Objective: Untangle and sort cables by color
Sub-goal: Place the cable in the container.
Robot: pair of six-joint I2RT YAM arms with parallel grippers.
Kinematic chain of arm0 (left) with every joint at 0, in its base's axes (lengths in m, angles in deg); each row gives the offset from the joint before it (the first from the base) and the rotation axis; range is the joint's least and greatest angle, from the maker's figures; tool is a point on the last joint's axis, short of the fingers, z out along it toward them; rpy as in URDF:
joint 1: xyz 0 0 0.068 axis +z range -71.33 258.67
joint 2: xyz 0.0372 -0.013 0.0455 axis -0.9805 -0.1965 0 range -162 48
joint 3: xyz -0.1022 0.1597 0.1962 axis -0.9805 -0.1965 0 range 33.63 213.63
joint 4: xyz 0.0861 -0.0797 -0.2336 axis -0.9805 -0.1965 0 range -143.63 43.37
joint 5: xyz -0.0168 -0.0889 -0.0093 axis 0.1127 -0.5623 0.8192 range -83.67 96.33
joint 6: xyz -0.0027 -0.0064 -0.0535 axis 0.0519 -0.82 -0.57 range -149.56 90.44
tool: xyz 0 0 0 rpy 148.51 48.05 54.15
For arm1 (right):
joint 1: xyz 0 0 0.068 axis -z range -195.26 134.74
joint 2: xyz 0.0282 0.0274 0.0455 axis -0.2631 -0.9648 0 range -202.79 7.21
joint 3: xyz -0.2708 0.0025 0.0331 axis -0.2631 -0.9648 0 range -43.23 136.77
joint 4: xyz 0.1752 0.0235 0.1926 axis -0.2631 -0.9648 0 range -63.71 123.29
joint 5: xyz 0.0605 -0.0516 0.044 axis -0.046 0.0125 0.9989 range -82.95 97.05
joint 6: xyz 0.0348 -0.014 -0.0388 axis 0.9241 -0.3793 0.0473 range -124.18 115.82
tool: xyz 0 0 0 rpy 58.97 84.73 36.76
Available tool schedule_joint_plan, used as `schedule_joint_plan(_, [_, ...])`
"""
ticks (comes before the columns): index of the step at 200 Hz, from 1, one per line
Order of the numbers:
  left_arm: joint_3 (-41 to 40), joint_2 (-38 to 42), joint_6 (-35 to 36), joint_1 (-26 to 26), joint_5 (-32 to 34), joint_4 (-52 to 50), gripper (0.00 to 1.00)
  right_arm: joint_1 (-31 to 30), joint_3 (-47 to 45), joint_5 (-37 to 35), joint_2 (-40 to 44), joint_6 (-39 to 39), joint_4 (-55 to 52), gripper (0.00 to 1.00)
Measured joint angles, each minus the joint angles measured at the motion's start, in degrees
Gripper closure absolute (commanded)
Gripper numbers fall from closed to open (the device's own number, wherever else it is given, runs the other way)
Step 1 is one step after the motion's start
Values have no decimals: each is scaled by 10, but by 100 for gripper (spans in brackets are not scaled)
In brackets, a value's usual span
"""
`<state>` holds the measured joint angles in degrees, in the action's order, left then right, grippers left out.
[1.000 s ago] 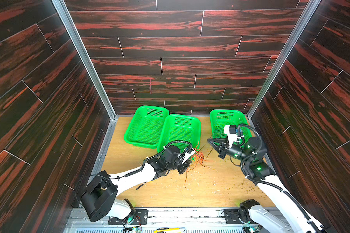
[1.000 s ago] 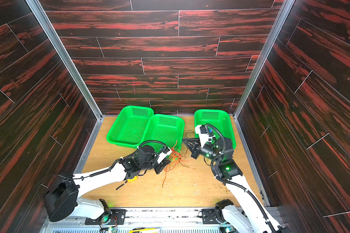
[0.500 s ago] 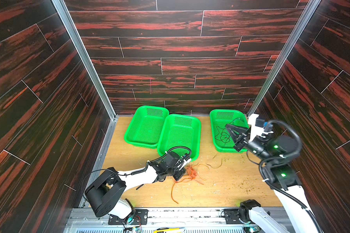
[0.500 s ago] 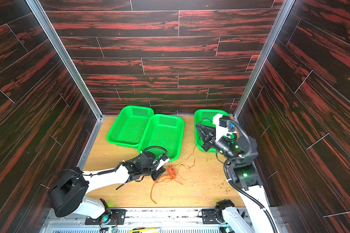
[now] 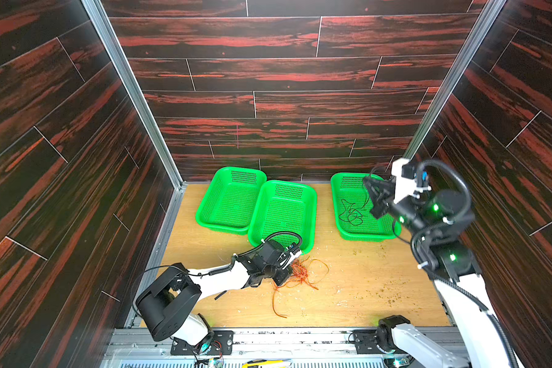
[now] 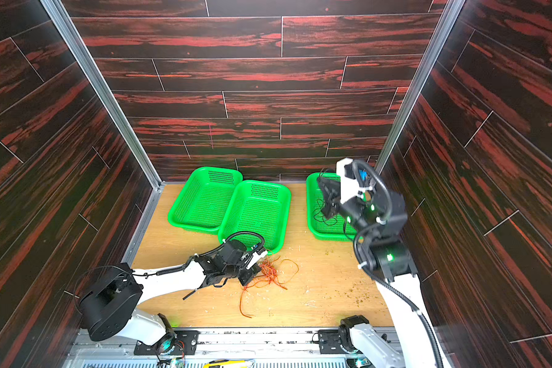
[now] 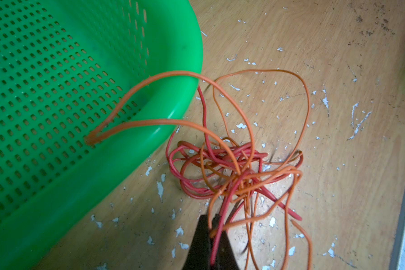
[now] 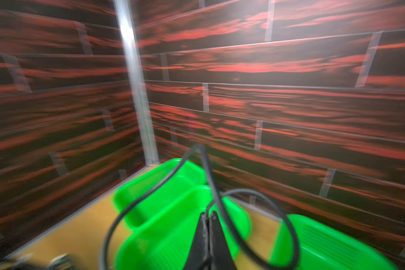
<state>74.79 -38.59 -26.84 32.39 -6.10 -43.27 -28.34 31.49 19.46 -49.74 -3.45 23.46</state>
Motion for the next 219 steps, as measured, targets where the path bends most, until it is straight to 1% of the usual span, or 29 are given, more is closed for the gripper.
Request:
schedule_joint_plan(43, [9, 0, -8, -2, 0, 0, 100, 68, 53, -45, -99, -35, 4, 100])
schedule_joint_plan(71, [10, 0, -13, -7, 2, 0, 100, 111, 57, -71, -167, -45, 15, 100])
schedule_joint_plan(102, [12, 0, -19, -14, 10, 1, 100, 159, 9, -63, -231, -37, 50, 100])
schedule_joint_plan(132, [21, 0, -23, -21, 19, 1, 100, 193, -40, -47, -283, -20, 74, 100])
schedule_joint_plan(141, [24, 0, -23, -23, 22, 1, 100, 200, -51, -40, -297, -16, 76, 90])
schedule_joint_plan(150, [26, 0, -24, -24, 24, 1, 100, 207, -57, -31, -311, -13, 76, 67])
schedule_joint_plan(157, [27, 0, -24, -26, 25, 1, 100, 210, -57, -25, -321, -12, 73, 56])
schedule_joint_plan(169, [29, 0, -24, -27, 26, 0, 100, 213, -56, -21, -335, -10, 67, 44])
schedule_joint_plan(185, [32, 0, -23, -28, 28, 0, 100, 213, -53, -21, -341, -6, 51, 33])
schedule_joint_plan(188, [32, 0, -23, -28, 29, 0, 100, 213, -52, -22, -341, -4, 47, 30])
schedule_joint_plan(189, [32, 0, -23, -28, 29, 0, 100, 213, -51, -21, -341, -5, 46, 28])
schedule_joint_plan(191, [32, 0, -23, -28, 29, 0, 100, 213, -50, -20, -341, -7, 43, 15])
schedule_joint_plan(192, [33, 0, -23, -28, 29, 0, 100, 213, -49, -21, -341, -5, 42, 11])
schedule_joint_plan(197, [33, 1, -23, -29, 29, 0, 100, 213, -45, -20, -340, -5, 36, 2])
schedule_joint_plan(219, [38, 1, -21, -29, 30, -4, 100, 213, -21, -15, -337, -2, 9, 1])
